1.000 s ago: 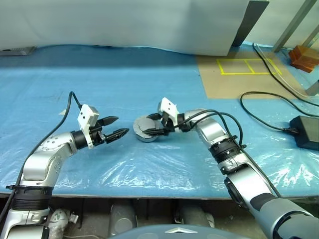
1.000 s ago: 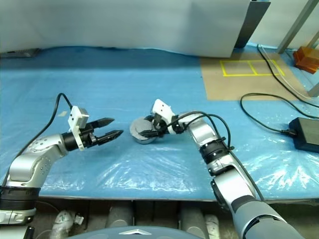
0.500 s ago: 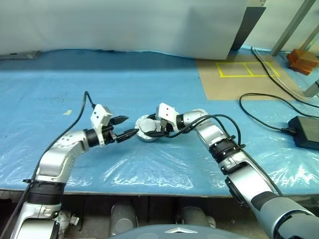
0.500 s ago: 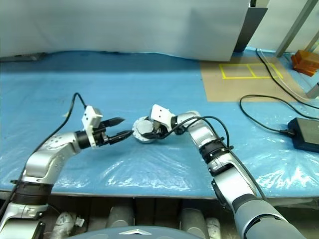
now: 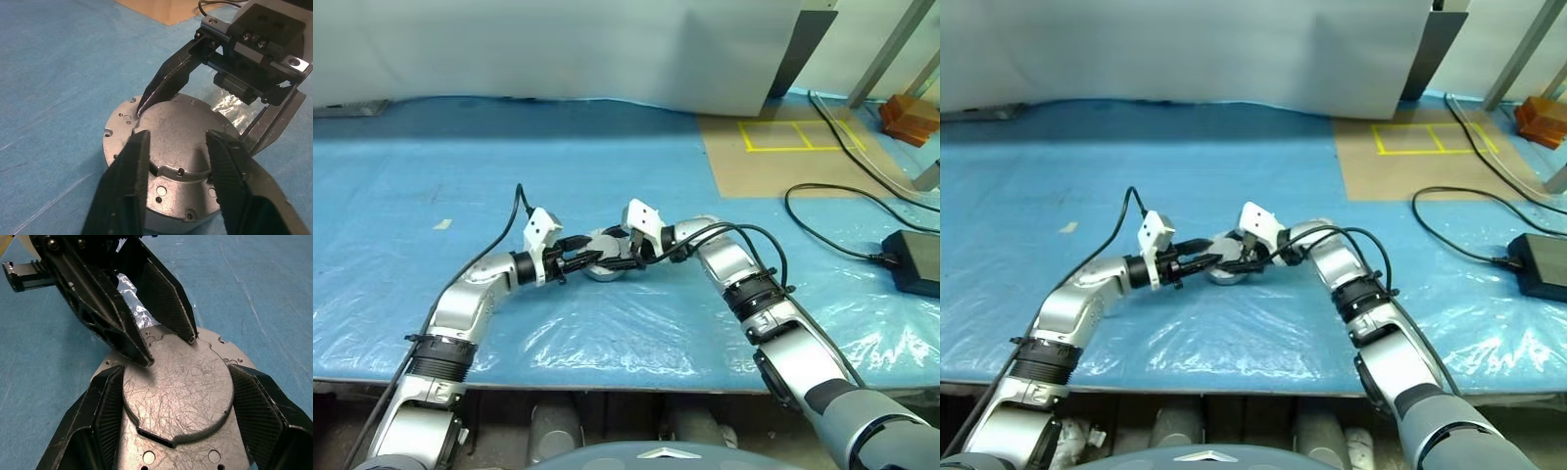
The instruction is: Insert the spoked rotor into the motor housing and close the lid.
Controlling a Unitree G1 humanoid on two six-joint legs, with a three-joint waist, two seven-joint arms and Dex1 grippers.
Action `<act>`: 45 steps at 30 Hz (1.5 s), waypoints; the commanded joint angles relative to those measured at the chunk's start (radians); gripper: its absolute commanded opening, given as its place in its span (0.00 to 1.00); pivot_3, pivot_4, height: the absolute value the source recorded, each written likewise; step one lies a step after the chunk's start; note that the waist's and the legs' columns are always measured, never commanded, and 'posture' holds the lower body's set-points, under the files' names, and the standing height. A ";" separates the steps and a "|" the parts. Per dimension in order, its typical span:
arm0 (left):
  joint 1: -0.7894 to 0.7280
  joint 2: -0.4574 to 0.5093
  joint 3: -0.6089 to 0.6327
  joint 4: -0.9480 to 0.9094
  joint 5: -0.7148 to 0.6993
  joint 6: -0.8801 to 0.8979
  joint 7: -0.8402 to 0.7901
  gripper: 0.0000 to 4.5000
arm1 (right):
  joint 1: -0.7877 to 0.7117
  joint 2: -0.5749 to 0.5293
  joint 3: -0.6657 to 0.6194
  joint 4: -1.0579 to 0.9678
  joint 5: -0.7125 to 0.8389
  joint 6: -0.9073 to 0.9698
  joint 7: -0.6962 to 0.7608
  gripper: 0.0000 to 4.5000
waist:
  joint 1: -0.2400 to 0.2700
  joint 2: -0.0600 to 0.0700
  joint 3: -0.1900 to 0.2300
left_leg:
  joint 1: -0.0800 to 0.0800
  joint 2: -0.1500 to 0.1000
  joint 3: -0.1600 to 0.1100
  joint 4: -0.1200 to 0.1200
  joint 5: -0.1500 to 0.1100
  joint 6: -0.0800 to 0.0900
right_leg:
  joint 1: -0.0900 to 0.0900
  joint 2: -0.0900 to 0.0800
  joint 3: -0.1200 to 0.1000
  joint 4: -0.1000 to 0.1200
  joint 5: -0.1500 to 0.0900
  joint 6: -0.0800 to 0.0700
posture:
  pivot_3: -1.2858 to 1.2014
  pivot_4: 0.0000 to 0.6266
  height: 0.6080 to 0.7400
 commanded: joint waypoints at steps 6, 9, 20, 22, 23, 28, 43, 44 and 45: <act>0.012 0.002 0.044 0.007 -0.005 -0.022 0.009 0.07 | 0.068 -0.031 0.029 0.043 -0.042 0.085 0.005 0.66 | 0.000 0.000 0.000 | 0.000 0.000 0.000 -0.002 0.000 0.000 | 0.000 0.000 0.000 -0.004 0.000 0.000 | 0.52 0.24 1.00; 0.015 0.003 0.035 0.024 0.017 -0.033 0.015 0.02 | 0.065 -0.029 0.027 0.040 -0.039 0.093 0.009 0.66 | 0.000 0.000 0.000 | 0.000 0.000 0.000 -0.003 0.000 0.000 | 0.001 0.000 -0.001 -0.006 0.000 0.000 | 0.52 0.24 1.00; 0.053 0.006 -0.034 0.017 0.064 -0.053 -0.022 0.02 | 0.059 -0.021 0.024 0.030 -0.033 0.108 0.011 0.66 | 0.000 0.002 -0.002 | 0.001 0.000 0.000 -0.005 0.000 0.000 | 0.002 0.000 -0.001 -0.008 0.000 0.001 | 0.52 0.24 1.00; 0.052 0.011 -0.041 0.026 0.077 -0.058 -0.022 0.02 | 0.057 -0.020 0.015 0.017 -0.028 0.103 0.001 0.66 | 0.000 0.002 -0.003 | 0.001 0.000 0.000 -0.006 0.000 0.000 | 0.003 0.000 -0.001 -0.008 -0.001 0.001 | 0.52 0.24 1.00; 0.051 0.015 -0.046 0.034 0.084 -0.064 -0.024 0.01 | 0.054 -0.018 0.006 0.009 -0.019 0.102 0.002 0.74 | 0.000 0.002 -0.003 | 0.001 -0.001 0.000 -0.006 0.000 0.000 | 0.003 -0.001 -0.001 -0.008 -0.001 0.002 | 0.52 0.24 1.00; 0.046 0.017 -0.046 0.055 0.093 -0.082 -0.027 0.01 | 0.045 -0.021 -0.023 -0.109 0.043 0.176 0.043 1.00 | 0.000 0.002 -0.003 | 0.001 -0.001 0.000 -0.007 0.000 0.000 | 0.002 0.000 -0.001 -0.009 -0.001 0.002 | 0.52 0.24 1.00; 0.051 0.013 -0.042 0.057 0.097 -0.087 -0.022 0.01 | 0.016 -0.118 -0.298 -0.253 0.317 0.558 0.005 1.00 | 0.004 0.003 -0.002 | -0.004 -0.002 0.001 -0.009 0.000 0.000 | -0.003 0.000 -0.001 -0.009 -0.001 0.003 | 0.52 0.24 1.00; 0.052 0.012 -0.042 0.055 0.097 -0.087 -0.022 0.01 | 0.014 -0.121 -0.328 -0.220 0.345 0.634 -0.010 1.00 | 0.004 0.003 -0.002 | -0.004 -0.002 0.001 -0.009 0.000 0.000 | -0.003 0.000 -0.001 -0.009 -0.001 0.003 | 0.52 0.24 1.00; 0.053 0.012 -0.043 0.056 0.098 -0.087 -0.021 0.01 | 0.012 -0.120 -0.361 -0.173 0.373 0.722 -0.033 1.00 | 0.004 0.003 -0.002 | -0.004 -0.002 0.001 -0.009 0.000 0.000 | -0.003 0.000 -0.001 -0.009 -0.001 0.003 | 0.52 0.24 1.00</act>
